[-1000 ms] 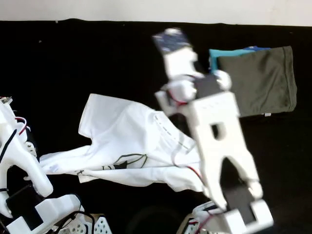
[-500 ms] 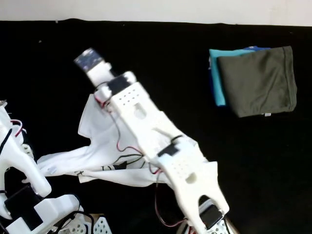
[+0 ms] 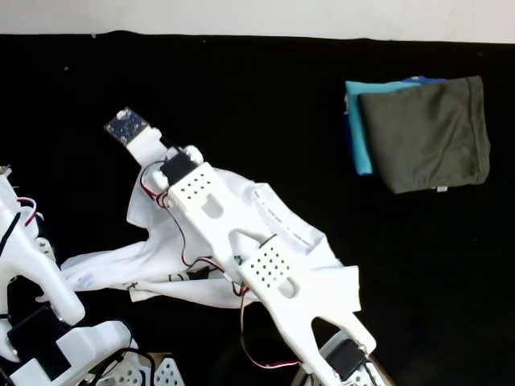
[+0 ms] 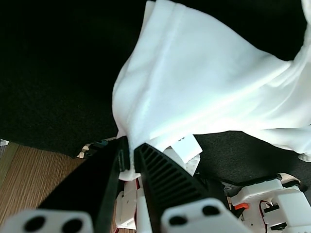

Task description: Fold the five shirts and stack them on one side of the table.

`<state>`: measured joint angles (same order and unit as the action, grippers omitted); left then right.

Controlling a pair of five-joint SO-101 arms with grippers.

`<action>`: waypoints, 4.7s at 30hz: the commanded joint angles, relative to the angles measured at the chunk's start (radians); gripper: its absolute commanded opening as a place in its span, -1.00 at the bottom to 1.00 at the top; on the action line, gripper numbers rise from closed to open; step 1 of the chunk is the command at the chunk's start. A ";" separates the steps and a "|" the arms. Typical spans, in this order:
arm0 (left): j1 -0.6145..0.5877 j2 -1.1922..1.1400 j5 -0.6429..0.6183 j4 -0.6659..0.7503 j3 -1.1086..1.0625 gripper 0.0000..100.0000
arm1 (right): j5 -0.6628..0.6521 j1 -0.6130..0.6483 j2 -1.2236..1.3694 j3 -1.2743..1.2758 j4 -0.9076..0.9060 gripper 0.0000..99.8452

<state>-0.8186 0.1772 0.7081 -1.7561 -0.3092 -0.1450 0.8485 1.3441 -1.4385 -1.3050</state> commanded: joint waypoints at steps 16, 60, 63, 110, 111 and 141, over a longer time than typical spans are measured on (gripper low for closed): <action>0.124 0.016 0.000 0.083 0.035 -0.98 | 0.003 -0.213 -0.315 -0.033 -0.234 -0.99; 0.280 0.252 -0.345 -0.005 1.076 -0.98 | -0.241 -0.496 -1.343 -0.025 -0.001 -0.99; 0.280 0.317 -0.345 -0.005 1.076 -0.98 | -0.241 -0.496 -1.403 -0.022 -0.002 -0.99; 0.285 0.452 -0.341 0.081 0.542 -0.98 | -0.236 -0.490 -1.685 0.707 0.047 -0.99; 0.285 0.400 -0.341 0.092 0.527 -0.98 | -0.235 -0.490 -1.685 0.811 0.104 -0.99; 0.285 -0.763 -0.290 -0.009 1.345 -0.98 | -0.235 -0.481 -1.096 1.087 0.490 -0.99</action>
<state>-0.5409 -0.5593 0.4074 -1.7530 1.0058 -0.3736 0.3759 0.2409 -0.2923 -0.7495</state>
